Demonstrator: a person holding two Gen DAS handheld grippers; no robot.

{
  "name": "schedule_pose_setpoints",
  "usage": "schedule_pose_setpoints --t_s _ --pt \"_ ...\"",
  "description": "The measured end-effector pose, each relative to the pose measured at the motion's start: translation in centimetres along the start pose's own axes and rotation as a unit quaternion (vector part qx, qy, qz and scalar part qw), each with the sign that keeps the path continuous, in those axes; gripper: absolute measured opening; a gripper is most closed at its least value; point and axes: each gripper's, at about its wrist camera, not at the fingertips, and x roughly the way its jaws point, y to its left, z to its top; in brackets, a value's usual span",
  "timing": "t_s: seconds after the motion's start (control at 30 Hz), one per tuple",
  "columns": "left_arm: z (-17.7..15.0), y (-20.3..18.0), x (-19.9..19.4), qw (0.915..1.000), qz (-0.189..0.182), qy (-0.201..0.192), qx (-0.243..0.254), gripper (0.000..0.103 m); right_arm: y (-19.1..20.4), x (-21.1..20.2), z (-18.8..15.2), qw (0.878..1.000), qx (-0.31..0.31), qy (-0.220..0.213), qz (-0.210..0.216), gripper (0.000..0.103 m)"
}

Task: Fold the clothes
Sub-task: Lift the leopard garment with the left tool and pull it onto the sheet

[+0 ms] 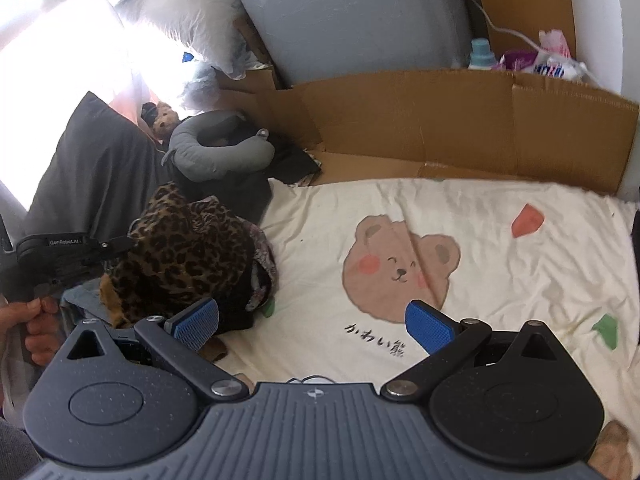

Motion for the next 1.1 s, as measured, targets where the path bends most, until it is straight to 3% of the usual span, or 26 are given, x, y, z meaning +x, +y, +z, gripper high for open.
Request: schedule_pose_setpoints --t_s 0.43,0.7,0.77,0.83,0.9,1.1 --pt "-3.9 -6.9 0.8 0.9932 -0.081 0.074 0.039 0.000 0.9 0.9 -0.8 1.000 -0.007 0.018 0.022 0.103" --pt "-8.4 -6.8 1.8 0.9850 -0.097 0.141 0.025 0.003 -0.3 1.0 -1.1 1.000 0.009 0.029 0.007 0.103" --pt "-9.6 -6.3 2.2 0.9812 -0.100 0.164 0.014 0.013 -0.5 1.2 -1.3 0.999 0.007 0.036 0.001 0.103" --pt "-10.7 -5.7 2.0 0.9803 -0.099 0.171 0.006 0.036 -0.7 1.4 -1.5 0.999 0.006 0.042 -0.003 0.103" --pt "-11.3 -4.8 1.5 0.9811 -0.095 0.169 -0.001 0.047 -0.9 1.6 -1.7 0.999 0.006 0.048 -0.007 0.103" --pt "-10.9 -1.5 1.5 0.9858 -0.049 0.157 -0.034 0.052 -1.1 2.0 -2.0 0.998 0.011 0.060 -0.021 0.103"
